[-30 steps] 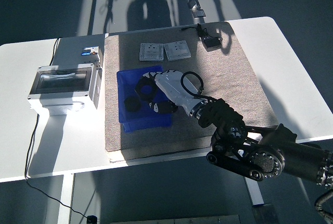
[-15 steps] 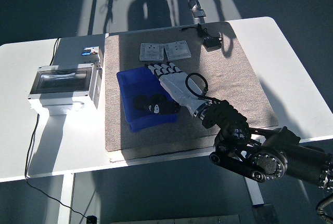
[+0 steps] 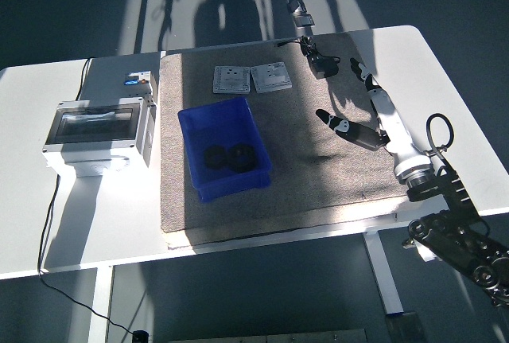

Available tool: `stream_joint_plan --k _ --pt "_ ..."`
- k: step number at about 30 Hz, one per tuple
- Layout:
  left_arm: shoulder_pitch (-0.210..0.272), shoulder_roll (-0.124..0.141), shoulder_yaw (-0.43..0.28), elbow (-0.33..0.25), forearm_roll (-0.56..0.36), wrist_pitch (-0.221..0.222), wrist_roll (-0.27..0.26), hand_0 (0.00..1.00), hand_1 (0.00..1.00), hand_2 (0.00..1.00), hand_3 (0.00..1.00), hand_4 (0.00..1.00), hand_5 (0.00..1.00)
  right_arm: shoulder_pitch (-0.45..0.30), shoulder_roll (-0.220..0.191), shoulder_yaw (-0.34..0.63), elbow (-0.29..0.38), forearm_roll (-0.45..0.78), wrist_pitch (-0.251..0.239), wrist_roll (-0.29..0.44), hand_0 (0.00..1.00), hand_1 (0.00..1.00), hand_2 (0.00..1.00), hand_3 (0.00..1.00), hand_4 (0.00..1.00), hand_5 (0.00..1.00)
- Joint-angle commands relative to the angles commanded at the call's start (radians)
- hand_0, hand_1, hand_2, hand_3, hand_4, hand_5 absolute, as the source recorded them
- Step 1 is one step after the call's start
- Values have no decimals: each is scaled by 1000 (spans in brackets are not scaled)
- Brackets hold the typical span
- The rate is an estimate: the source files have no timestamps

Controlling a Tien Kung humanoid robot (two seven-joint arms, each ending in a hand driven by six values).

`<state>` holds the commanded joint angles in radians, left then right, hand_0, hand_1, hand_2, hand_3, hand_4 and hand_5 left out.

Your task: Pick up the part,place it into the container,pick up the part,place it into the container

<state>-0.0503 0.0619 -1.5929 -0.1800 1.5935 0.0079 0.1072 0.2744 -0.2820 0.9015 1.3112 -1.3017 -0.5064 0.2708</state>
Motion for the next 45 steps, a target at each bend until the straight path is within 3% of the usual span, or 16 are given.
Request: stream_joint_plan --k 1,6,7,12,13,16,18,19,24,25,30,36,37,42,43,45 --pt "1 0 2 0 -6 2 -1 689 704 729 639 986 998 -29 3 36 -3 36 9 28 819 766 786 805 935 607" --pt "1 2 -2 0 -7 7 -4 689 704 729 639 986 998 -151 20 195 7 218 26 151 819 766 786 805 935 607" --pt "-1 4 -6 0 -2 7 -3 688 703 729 639 980 998 -168 20 220 10 251 25 170 797 710 748 726 954 661" --pt "-3 10 -17 0 11 7 2 688 703 729 639 980 998 -215 23 338 17 412 25 214 797 710 748 726 954 661" --pt "-2 10 -15 0 9 7 4 687 703 729 639 981 998 -221 25 360 17 440 25 217 735 490 621 683 964 694" --pt "1 10 4 0 -7 4 7 687 703 729 639 981 998 -229 31 412 15 509 26 225 735 490 621 683 964 694" --pt "4 11 12 0 -11 0 10 687 703 729 639 981 998 -228 37 425 14 549 27 229 735 490 621 683 964 694" --pt "5 12 12 0 -6 -3 12 687 704 730 639 970 998 -226 40 426 14 559 28 229 717 357 402 603 974 696" --pt "5 18 -15 0 56 -24 30 687 704 730 639 970 998 -219 47 410 14 579 35 221 717 357 402 603 974 696" --pt "6 19 -19 0 67 -29 35 687 702 730 638 967 998 -219 47 408 13 583 38 219 717 346 377 484 998 712" --pt "11 19 -32 0 102 -47 54 687 702 730 638 967 998 -229 45 408 12 597 51 218 717 346 377 484 998 712" --pt "18 18 -33 0 122 -68 82 690 703 729 638 960 998 -239 46 405 25 575 80 217 720 308 346 401 998 735" --pt "20 17 -30 0 122 -74 92 692 709 734 644 960 998 -239 46 402 29 576 83 222 712 167 265 318 998 738" --pt "23 21 -25 0 114 -103 128 692 709 734 644 960 998 -236 45 411 45 661 41 316 712 167 265 318 998 738" --pt "23 22 -25 0 113 -107 133 695 711 740 664 960 998 -236 45 414 45 681 36 334 608 109 224 281 997 744" --pt "22 24 -23 0 104 -114 141 695 711 740 664 960 998 -237 44 419 44 724 28 373 608 109 224 281 997 744"
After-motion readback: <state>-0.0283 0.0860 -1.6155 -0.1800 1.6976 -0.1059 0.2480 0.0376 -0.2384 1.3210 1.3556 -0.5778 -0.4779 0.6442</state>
